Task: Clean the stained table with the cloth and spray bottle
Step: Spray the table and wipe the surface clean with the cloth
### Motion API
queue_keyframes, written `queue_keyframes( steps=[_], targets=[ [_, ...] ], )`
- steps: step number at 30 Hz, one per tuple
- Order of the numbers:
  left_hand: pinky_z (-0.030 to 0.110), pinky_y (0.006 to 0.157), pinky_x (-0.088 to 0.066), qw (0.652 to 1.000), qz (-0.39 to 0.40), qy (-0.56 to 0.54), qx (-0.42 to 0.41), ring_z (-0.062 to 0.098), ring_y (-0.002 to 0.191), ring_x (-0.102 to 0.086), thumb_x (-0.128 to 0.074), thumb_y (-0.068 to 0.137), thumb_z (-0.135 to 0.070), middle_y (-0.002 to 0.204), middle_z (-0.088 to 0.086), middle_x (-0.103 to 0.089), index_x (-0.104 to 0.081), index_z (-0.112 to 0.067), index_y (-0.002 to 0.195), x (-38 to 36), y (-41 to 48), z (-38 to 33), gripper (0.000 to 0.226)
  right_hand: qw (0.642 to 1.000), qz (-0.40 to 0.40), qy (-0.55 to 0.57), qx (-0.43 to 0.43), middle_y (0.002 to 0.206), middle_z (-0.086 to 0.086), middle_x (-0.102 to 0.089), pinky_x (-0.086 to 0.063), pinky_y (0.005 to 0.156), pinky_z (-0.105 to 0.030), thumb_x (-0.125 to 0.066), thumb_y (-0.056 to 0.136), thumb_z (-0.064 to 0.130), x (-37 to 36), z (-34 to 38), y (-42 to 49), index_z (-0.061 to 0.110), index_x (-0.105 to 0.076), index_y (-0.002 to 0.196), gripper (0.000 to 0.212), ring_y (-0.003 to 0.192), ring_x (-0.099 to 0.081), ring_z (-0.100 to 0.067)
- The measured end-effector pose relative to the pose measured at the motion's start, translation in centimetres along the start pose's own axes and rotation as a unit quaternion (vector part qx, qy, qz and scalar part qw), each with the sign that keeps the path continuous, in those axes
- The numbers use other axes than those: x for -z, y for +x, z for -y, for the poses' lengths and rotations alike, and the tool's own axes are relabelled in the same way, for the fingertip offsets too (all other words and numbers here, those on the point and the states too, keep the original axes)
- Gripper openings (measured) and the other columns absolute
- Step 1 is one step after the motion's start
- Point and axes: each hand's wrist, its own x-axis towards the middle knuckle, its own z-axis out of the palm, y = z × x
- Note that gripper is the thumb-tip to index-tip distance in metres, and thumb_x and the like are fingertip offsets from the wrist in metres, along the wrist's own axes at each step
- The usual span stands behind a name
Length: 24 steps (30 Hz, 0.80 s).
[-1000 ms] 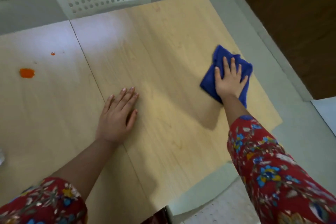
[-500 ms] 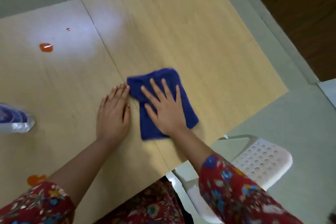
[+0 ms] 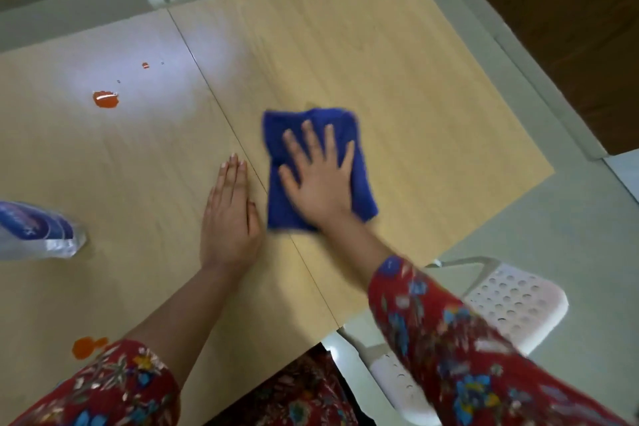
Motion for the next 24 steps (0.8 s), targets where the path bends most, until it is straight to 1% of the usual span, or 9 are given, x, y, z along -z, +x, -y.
queue_keyframes(
  steps=[2,4,6,8,10,13,16,19,24],
  targets=[
    [0.035,0.121,-0.015,1.000,-0.001,0.001,-0.014,0.009,0.148,-0.008,-0.030,0.095,-0.019,0.161,0.002,-0.017,-0.020,-0.011,0.154,0.1,0.0,0.0,0.060,0.996,0.009,0.008,0.093,0.162,0.007,-0.015,-0.005,0.116,-0.060,-0.031,0.096,0.057,-0.4,0.5,-5.2,0.038,-0.024,0.151,0.059,0.150,-0.006,-0.025],
    [0.033,0.121,-0.011,0.999,0.018,0.020,-0.041,0.011,0.149,-0.009,-0.030,0.094,-0.018,0.161,0.000,-0.017,-0.022,-0.013,0.153,0.2,0.0,0.1,0.060,0.996,0.015,0.029,0.088,0.160,0.013,-0.018,-0.007,0.117,-0.057,-0.033,0.094,0.060,-0.1,-4.2,-6.7,0.042,-0.026,0.150,0.059,0.150,-0.010,-0.019],
    [0.031,0.120,-0.007,0.996,0.037,0.047,-0.070,0.012,0.149,-0.010,-0.031,0.093,-0.019,0.161,-0.002,-0.019,-0.024,-0.015,0.153,0.1,-0.1,0.1,0.061,0.999,0.012,0.018,-0.036,0.161,0.015,-0.012,-0.005,0.118,-0.055,-0.027,0.090,0.064,0.8,-11.5,-5.5,0.045,-0.021,0.150,0.063,0.150,-0.007,-0.017],
    [0.032,0.120,-0.007,0.993,0.041,0.066,-0.092,0.014,0.148,-0.014,-0.030,0.093,-0.021,0.160,-0.002,-0.021,-0.026,-0.016,0.153,-0.1,0.1,-0.1,0.060,0.984,0.018,0.008,-0.179,0.161,0.016,-0.007,-0.003,0.118,-0.054,-0.019,0.087,0.068,2.5,-18.7,-3.4,0.046,-0.015,0.150,0.067,0.150,-0.005,-0.017],
    [0.034,0.121,-0.009,0.990,0.046,0.075,-0.106,0.014,0.148,-0.016,-0.029,0.095,-0.024,0.159,-0.002,-0.023,-0.027,-0.016,0.152,-0.3,0.0,-0.1,0.058,0.967,0.018,0.017,-0.253,0.162,0.016,-0.006,-0.004,0.118,-0.057,-0.021,0.090,0.067,3.6,-23.9,-1.6,0.046,-0.013,0.151,0.065,0.150,-0.004,-0.018],
    [0.035,0.121,-0.010,0.990,0.037,0.064,-0.117,0.013,0.148,-0.017,-0.030,0.097,-0.025,0.158,-0.002,-0.025,-0.031,-0.016,0.151,-0.2,-0.1,-0.1,0.055,0.944,-0.002,0.040,-0.329,0.162,0.012,-0.005,-0.001,0.118,-0.057,-0.026,0.096,0.062,3.8,-26.9,-0.5,0.044,-0.011,0.152,0.060,0.150,-0.001,-0.018],
    [0.037,0.121,-0.014,0.991,0.029,0.055,-0.119,0.015,0.147,-0.020,-0.031,0.097,-0.026,0.158,-0.002,-0.028,-0.034,-0.016,0.150,-0.2,-0.1,-0.1,0.054,0.927,-0.018,0.039,-0.373,0.163,0.008,-0.004,-0.001,0.118,-0.055,-0.021,0.098,0.060,3.4,-26.6,-1.8,0.040,-0.010,0.153,0.060,0.150,0.000,-0.020],
    [0.038,0.120,-0.016,0.992,0.020,0.042,-0.117,0.015,0.147,-0.022,-0.033,0.097,-0.024,0.157,-0.001,-0.031,-0.037,-0.016,0.149,-0.2,-0.3,0.1,0.053,0.921,-0.026,0.031,-0.388,0.163,0.003,-0.005,-0.003,0.118,-0.055,-0.018,0.099,0.057,2.3,-22.8,-4.8,0.035,-0.008,0.154,0.060,0.150,-0.002,-0.023],
    [0.033,0.120,-0.011,0.994,0.023,-0.005,-0.111,0.014,0.146,-0.023,-0.040,0.095,-0.019,0.156,-0.002,-0.032,-0.040,-0.017,0.147,0.6,-1.0,0.3,0.052,0.957,-0.037,0.014,-0.288,0.163,0.000,-0.010,-0.004,0.118,-0.055,-0.011,0.092,0.058,-0.3,-9.6,-11.3,0.030,-0.013,0.154,0.068,0.150,-0.007,-0.027]
  ],
)
